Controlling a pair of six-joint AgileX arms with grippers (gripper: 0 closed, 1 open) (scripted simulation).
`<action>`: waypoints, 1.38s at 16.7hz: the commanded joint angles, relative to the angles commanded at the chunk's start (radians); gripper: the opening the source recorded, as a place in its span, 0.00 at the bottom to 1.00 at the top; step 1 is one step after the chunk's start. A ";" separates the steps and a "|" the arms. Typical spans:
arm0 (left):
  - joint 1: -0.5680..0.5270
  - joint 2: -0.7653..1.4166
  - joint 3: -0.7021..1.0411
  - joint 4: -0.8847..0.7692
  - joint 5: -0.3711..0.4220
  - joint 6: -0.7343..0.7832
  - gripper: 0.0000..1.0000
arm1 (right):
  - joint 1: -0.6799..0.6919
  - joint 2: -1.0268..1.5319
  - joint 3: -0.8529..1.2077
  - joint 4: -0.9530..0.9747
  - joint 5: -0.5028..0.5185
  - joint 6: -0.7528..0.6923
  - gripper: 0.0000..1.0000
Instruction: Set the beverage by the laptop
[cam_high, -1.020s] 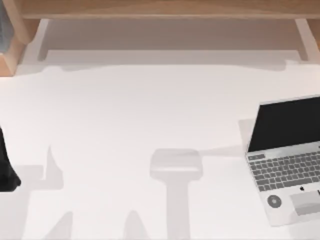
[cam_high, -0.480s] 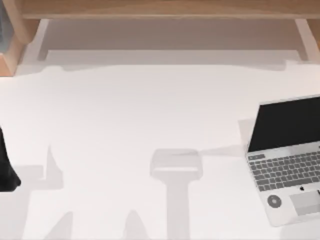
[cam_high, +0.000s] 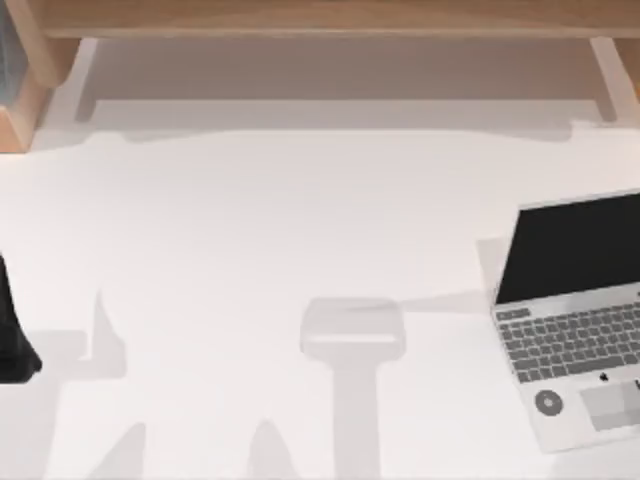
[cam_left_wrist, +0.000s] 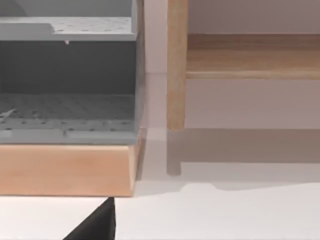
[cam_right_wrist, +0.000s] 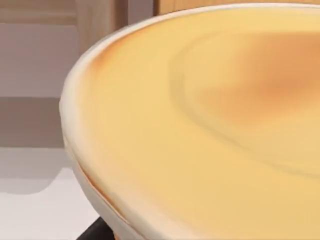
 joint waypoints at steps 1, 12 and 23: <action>0.000 0.000 0.000 0.000 0.000 0.000 1.00 | -0.010 -0.026 0.002 -0.004 -0.004 -0.001 0.00; 0.000 0.000 0.000 0.000 0.000 0.000 1.00 | -0.144 -0.392 -0.080 -0.199 -0.093 -0.031 0.00; 0.000 0.000 0.000 0.000 0.000 0.000 1.00 | -0.194 -0.743 -0.233 -0.548 -0.202 -0.048 0.00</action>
